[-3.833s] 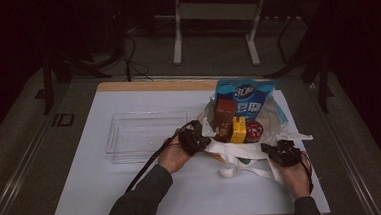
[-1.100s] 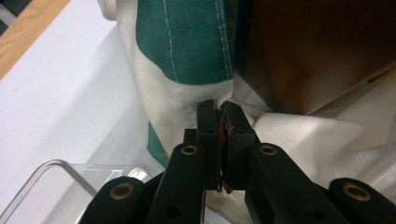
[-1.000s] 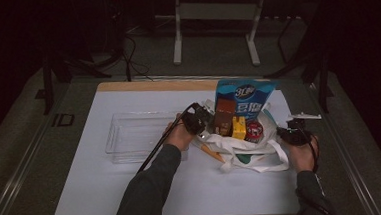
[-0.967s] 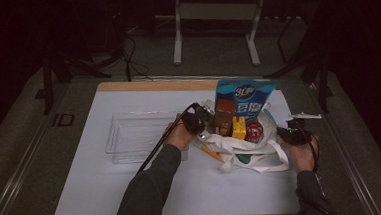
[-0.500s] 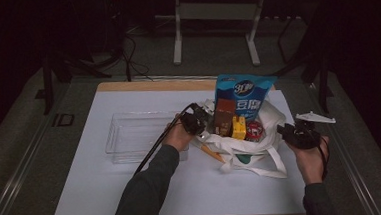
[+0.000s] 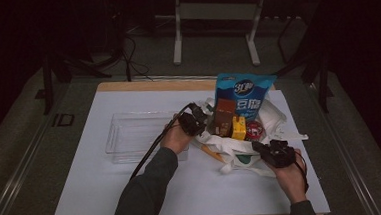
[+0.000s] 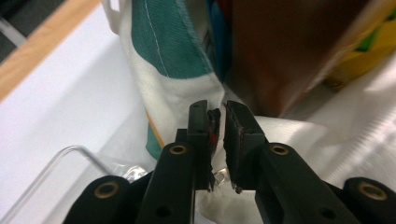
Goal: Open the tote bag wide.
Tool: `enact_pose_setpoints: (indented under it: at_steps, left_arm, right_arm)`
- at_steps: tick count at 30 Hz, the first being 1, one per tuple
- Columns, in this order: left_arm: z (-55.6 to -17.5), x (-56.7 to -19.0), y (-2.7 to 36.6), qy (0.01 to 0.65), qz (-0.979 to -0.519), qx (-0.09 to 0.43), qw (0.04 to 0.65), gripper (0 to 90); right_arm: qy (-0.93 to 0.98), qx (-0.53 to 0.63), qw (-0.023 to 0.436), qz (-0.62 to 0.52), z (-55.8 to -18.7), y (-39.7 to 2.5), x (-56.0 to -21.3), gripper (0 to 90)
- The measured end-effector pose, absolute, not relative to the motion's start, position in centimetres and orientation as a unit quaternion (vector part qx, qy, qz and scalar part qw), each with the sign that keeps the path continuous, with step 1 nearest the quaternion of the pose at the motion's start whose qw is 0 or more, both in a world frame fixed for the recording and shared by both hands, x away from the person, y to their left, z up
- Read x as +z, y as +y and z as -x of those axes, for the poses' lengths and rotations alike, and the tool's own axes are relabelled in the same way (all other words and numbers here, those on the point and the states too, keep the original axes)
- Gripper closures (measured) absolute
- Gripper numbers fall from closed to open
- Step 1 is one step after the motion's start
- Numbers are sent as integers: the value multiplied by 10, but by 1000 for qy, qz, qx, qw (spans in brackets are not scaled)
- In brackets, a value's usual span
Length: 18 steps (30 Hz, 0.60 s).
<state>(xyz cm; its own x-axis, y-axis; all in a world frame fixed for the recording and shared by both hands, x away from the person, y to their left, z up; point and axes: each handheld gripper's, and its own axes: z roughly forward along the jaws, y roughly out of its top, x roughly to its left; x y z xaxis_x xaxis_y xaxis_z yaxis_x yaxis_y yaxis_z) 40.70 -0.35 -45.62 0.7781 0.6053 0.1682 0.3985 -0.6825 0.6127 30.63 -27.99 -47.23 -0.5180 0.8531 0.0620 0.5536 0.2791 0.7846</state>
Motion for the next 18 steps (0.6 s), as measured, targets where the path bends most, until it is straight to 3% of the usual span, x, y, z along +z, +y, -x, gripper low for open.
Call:
enact_pose_setpoints:
  at_steps: [7,12,18]
  left_arm:
    - [-381,-432,12,263,-883,191,338,793]
    - [-353,-431,5,218,-885,152,383,802]
    - [-345,-456,-16,207,-903,158,341,833]
  right_arm:
    - [788,371,186,-454,-313,-274,-495,882]
    - [789,363,184,-461,-318,-272,-507,882]
    - [791,352,196,-461,-318,-269,-515,875]
